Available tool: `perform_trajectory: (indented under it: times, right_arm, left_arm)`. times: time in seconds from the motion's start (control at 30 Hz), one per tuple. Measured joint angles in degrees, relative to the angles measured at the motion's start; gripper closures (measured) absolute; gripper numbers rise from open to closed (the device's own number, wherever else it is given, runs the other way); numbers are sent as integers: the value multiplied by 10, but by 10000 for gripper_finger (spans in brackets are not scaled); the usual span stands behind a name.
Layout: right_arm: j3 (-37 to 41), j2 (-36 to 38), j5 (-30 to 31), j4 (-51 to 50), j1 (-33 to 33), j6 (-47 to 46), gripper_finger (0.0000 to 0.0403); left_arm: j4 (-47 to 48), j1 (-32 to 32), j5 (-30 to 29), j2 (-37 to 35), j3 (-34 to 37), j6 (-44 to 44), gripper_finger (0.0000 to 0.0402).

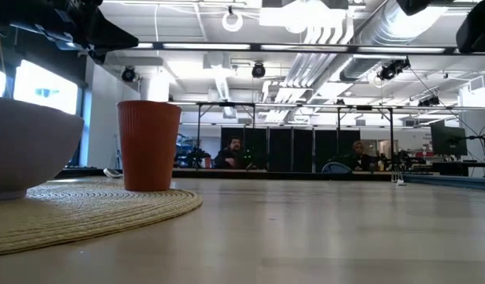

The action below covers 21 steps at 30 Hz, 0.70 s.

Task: Pick & Place Utensil
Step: Put the orange straw into the orange cup on the brown mat

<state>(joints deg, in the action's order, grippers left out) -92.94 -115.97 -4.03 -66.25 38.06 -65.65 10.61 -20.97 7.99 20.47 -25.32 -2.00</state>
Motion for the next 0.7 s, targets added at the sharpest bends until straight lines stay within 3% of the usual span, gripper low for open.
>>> perform_trajectory:
  times: [0.23, 0.43, 0.7]
  right_arm:
    - [0, -31, -9, 0, 4, 15, 89]
    - [0, -76, -58, 3, 7, 31, 99]
    - [0, -92, -44, 12, 4, 57, 125]
  left_arm:
    - [0, 0, 0, 0, 0, 0, 386]
    - [0, 0, 0, 0, 0, 0, 386]
    - [3, 0, -2, 0, 0, 0, 386]
